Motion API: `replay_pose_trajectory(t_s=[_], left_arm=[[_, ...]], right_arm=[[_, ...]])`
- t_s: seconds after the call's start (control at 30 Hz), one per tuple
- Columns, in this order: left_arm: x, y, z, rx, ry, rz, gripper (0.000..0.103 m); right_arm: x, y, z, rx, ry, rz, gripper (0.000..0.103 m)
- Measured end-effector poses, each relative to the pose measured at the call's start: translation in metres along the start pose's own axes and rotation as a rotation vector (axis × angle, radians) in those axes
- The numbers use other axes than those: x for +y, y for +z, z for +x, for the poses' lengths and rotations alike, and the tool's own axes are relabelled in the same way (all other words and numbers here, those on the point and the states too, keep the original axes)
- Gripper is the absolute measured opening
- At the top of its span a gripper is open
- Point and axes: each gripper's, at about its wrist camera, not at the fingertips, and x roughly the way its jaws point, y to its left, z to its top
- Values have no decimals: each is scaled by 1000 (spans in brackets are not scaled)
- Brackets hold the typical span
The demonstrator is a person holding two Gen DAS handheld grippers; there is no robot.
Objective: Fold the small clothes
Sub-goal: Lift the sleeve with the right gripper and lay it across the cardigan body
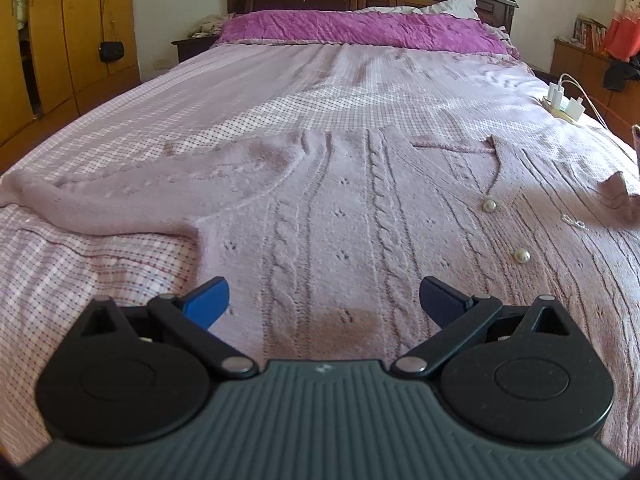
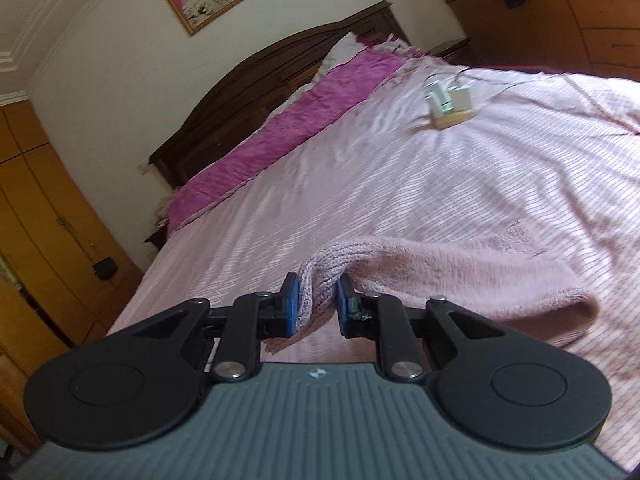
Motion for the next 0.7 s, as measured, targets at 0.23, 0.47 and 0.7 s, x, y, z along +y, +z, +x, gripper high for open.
replay_pose_trajectory(t_s=[0.23,0.47,0.7], left_arm=[[13,1,-1,-10,13,-19,103],[27,3,-4,-29,25,-47,103],[41,0,-8,-37,41,-61,103]], right_arm=[[57,-10,11,12,84,-20,22],[119,-37,27,59,157,-33,21],[165,-80,51,136,207,5,21]])
